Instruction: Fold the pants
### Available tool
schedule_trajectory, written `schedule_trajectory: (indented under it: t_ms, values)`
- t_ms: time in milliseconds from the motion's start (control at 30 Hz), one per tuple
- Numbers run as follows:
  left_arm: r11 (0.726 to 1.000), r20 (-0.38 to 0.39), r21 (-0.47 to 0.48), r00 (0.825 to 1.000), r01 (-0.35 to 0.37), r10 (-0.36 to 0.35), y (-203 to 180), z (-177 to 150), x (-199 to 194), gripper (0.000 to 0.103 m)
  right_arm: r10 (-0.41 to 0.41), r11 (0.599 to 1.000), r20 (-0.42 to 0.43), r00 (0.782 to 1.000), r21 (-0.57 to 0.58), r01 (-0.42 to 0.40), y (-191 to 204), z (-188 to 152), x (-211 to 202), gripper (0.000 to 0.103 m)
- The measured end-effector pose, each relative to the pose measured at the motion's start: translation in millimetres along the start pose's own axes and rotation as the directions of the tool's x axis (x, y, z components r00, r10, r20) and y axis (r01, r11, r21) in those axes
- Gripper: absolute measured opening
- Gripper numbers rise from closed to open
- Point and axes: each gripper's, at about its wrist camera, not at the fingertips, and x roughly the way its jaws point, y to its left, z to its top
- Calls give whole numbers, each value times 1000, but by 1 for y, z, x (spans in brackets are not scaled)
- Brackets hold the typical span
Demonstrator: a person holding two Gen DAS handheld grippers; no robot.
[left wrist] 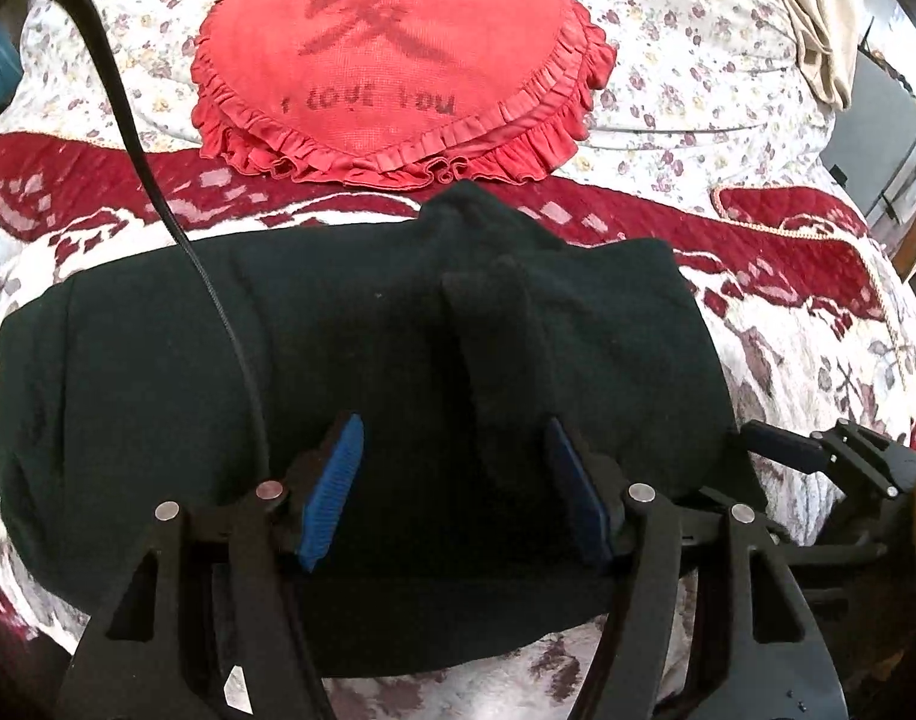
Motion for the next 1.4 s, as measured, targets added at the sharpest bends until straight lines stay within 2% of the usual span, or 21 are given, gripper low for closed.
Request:
schedule_trajectory:
  t_ms: [100, 267, 367, 467, 633, 800, 967, 1033, 1133, 1200, 1400]
  values:
    - [1000, 3, -10, 1000, 1, -1, 1, 0, -6, 64, 35, 999, 42, 998, 38, -37, -2, 7, -14, 56]
    - [1000, 15, -21, 1000, -12, 12, 5, -3, -18, 64, 71, 997, 85, 994, 15, -72, 16, 23, -15, 57]
    - [998, 31, -53, 999, -18, 19, 17, -6, -30, 64, 89, 996, 65, 994, 0, -89, 29, 24, 0, 57]
    - [995, 35, -88, 998, -41, 45, 32, -9, -41, 64, 100, 995, -7, 995, -8, -100, 38, 12, 19, 57]
    - [989, 34, -137, 998, -56, 61, 52, -17, -50, 64, 141, 989, -27, 990, -32, -142, 41, 3, 5, 59]
    - [985, 15, -162, 998, -61, 64, 56, -23, -49, 64, 177, 984, 73, 982, 16, -178, 31, 21, -16, 59]
    - [984, 12, -157, 996, -89, 92, 57, -27, -51, 64, 132, 987, 125, 983, 76, -143, 26, 41, -5, 59]
    - [983, 11, -159, 995, -93, 96, 58, -28, -53, 64, 91, 993, 88, 992, 68, -97, 31, 43, 9, 58]
    - [982, 19, -156, 993, -110, 114, 62, -29, -56, 64, 100, 994, 26, 995, 41, -101, 42, 36, 25, 58]
    - [980, 20, -159, 992, -123, 127, 66, -30, -58, 64, 73, 997, 31, 997, 24, -73, 47, 32, 23, 58]
    - [970, 11, -207, 991, -127, 132, 80, -33, -60, 64, 61, 998, 33, 998, 9, -62, 47, 36, 6, 58]
